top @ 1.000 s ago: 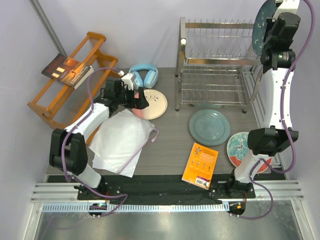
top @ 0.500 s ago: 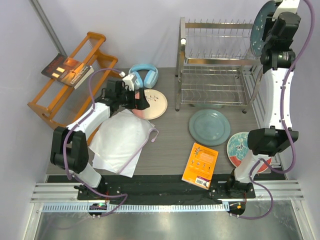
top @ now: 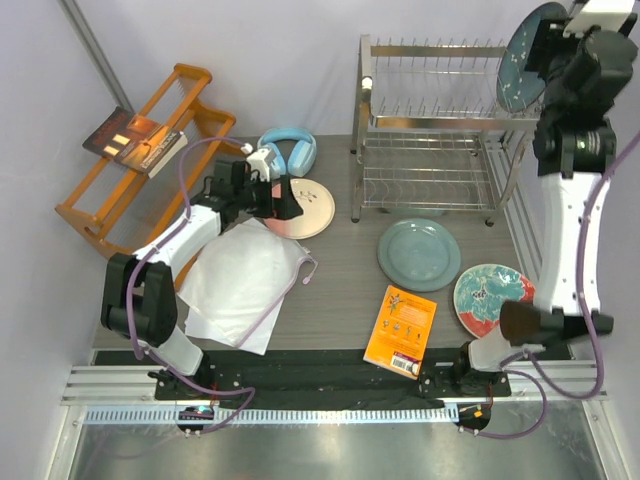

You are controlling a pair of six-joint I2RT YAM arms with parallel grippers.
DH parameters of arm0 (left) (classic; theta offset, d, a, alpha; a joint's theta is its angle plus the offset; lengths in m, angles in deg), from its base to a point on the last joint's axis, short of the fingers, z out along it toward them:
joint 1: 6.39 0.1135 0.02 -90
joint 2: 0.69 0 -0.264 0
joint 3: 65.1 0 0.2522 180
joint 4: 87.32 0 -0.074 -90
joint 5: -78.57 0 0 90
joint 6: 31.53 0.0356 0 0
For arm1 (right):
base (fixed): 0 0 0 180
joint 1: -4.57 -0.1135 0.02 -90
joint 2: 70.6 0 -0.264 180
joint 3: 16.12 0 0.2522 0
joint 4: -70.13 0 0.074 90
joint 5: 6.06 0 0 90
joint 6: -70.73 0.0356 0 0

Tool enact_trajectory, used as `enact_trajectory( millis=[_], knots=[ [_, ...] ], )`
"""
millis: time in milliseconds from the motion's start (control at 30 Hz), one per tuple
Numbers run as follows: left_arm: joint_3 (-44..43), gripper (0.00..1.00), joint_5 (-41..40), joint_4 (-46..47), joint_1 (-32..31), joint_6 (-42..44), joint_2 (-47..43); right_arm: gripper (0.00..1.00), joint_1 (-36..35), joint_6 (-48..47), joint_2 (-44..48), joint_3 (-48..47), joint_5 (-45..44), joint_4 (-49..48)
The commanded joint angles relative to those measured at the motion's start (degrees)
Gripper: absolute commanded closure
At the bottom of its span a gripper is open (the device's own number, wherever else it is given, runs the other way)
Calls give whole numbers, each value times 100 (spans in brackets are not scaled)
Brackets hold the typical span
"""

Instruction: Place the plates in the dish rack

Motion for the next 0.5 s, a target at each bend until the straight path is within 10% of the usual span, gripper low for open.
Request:
enact_trajectory(
  millis=[0, 200, 467],
  knots=[
    [33, 0, 1055, 491, -242, -309, -155, 30, -38, 402, 1639, 1120, 1106, 338],
    [244, 7, 1302, 947, -998, -1275, 223, 33, -38, 1174, 3031, 3553, 3259, 2044],
    [122, 28, 1495, 2844, -1526, -2760, 1565, 36, -38, 1614, 3411, 5316, 3860, 2370]
  ],
)
